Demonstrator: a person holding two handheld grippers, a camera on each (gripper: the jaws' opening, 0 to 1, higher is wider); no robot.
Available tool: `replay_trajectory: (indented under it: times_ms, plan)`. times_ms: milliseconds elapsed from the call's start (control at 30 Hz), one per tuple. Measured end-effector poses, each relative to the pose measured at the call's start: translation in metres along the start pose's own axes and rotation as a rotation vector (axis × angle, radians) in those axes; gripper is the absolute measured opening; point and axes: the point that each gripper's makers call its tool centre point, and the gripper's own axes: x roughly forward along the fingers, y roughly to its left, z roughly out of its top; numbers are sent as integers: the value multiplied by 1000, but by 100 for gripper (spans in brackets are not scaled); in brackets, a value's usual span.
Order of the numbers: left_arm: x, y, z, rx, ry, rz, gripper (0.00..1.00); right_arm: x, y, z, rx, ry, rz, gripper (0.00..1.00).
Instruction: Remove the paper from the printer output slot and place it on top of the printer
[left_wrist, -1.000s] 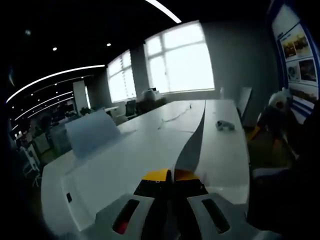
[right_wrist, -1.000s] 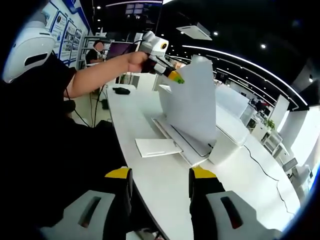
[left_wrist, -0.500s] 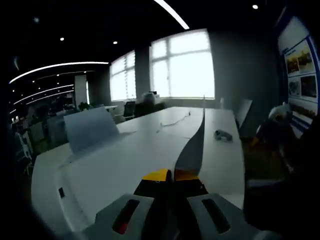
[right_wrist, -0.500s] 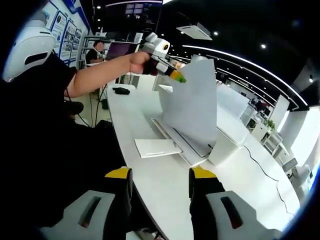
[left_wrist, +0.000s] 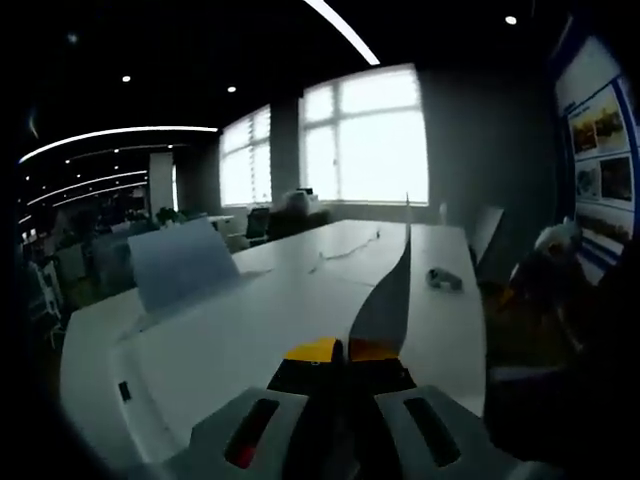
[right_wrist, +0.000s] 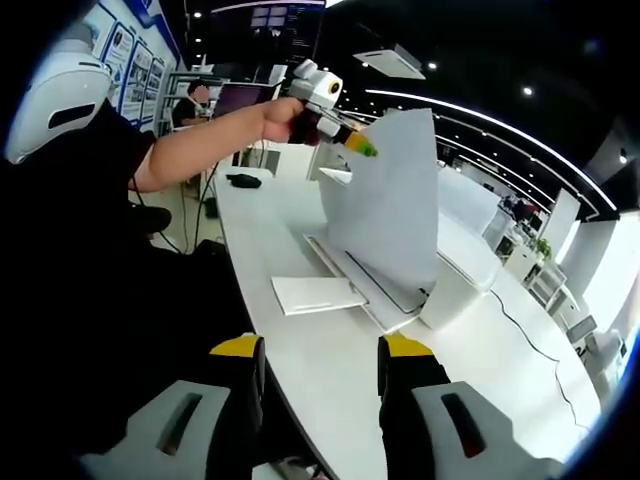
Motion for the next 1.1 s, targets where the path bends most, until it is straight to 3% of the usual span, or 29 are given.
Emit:
replay_trajectory:
  times_ms: [400,533,1100]
  plan:
    - [-6,7,11,-46,-46,-9,5,-1,-1,2,-3,-3,-3,41]
    - [-4,11,12,-52,-45,-10,5,-2,0,2,-1,0,7,34]
    - [-1,16,20,-72,-56,-19,5,-4,-8,-2,22,3,-26,41]
